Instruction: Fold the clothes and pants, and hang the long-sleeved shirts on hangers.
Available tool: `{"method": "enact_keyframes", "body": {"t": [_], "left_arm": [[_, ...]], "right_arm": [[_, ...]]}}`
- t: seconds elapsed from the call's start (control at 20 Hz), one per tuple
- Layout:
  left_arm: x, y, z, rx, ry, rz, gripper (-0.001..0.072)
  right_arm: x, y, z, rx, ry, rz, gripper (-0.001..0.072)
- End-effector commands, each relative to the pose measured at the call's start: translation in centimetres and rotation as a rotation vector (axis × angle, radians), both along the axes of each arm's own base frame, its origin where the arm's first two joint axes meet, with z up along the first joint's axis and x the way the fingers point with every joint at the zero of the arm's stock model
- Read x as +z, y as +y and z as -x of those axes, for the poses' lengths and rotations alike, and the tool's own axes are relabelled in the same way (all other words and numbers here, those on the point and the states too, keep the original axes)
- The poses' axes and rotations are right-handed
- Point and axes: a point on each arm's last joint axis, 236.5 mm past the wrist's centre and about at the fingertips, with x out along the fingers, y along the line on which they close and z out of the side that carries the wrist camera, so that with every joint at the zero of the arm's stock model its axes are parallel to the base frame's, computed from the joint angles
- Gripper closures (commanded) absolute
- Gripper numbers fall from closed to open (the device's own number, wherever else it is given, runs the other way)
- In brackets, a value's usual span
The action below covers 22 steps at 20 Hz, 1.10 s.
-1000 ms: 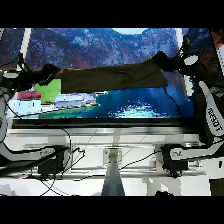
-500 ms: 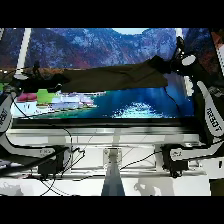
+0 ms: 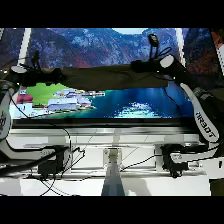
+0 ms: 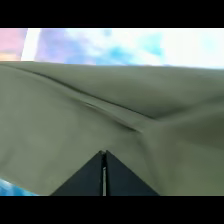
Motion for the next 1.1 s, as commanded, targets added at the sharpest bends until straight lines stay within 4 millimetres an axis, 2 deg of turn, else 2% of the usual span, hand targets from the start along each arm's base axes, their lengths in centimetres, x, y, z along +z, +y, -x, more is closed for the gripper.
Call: {"method": "enact_keyframes", "body": {"t": [0.0,0.1,0.15,0.25,0.35,0.45,0.5,0.55,0.65,0.75,0.85,0.9,1.05], "left_arm": [[6.8,-1.4,3.2,-0.121,-0.084,-0.026,0.0697],[10.9,-2.2,5.8,-0.183,-0.149,-0.056,0.0696],[12.7,-2.0,6.6,-0.19,-0.198,-0.105,0.0696],[15.9,-1.5,8.1,-0.19,-0.293,-0.189,0.0696],[18.8,-1.6,9.6,-0.185,-0.379,-0.233,0.0696],[20.0,-0.3,10.6,-0.172,-0.424,-0.341,0.0696],[20.0,1.1,11.0,-0.161,-0.428,-0.424,0.0696],[19.8,2.7,11.5,-0.144,-0.417,-0.506,0.0696],[19.5,4.5,11.9,-0.095,-0.379,-0.568,0.0696],[19.2,4.2,11.7,-0.069,-0.357,-0.533,0.0696],[18.8,2.8,11.1,-0.072,-0.342,-0.448,0.0696],[18.4,1.8,10.6,-0.086,-0.333,-0.398,0.0696],[17.3,-3.1,8.3,-0.14,-0.309,-0.189,0.0696]], "right_arm": [[2.6,6.9,1.0,0.093,-0.087,-0.028,0.0706],[2.4,11.9,3.0,0.159,-0.06,-0.058,0.0706],[1.6,14.7,4.6,0.19,-0.021,-0.077,0.0706],[0.2,20.4,8.6,0.258,0.063,-0.12,0.0706],[-0.8,26.1,13.4,0.361,0.103,-0.144,0.0705],[-1.1,30.4,18.4,0.468,0.127,-0.155,0.0706],[-1.0,31.9,20.4,0.511,0.12,-0.154,0.0705],[-0.7,32.7,21.5,0.536,0.103,-0.151,0.0705],[0.0,33.1,21.3,0.549,0.052,-0.139,0.0704],[0.7,31.9,18.4,0.518,0.008,-0.123,0.0705],[1.8,29.0,14.2,0.453,-0.02,-0.112,0.0704],[2.3,27.0,11.8,0.414,-0.026,-0.105,0.0704],[3.6,20.1,5.8,0.296,-0.006,-0.094,0.0704]]}}
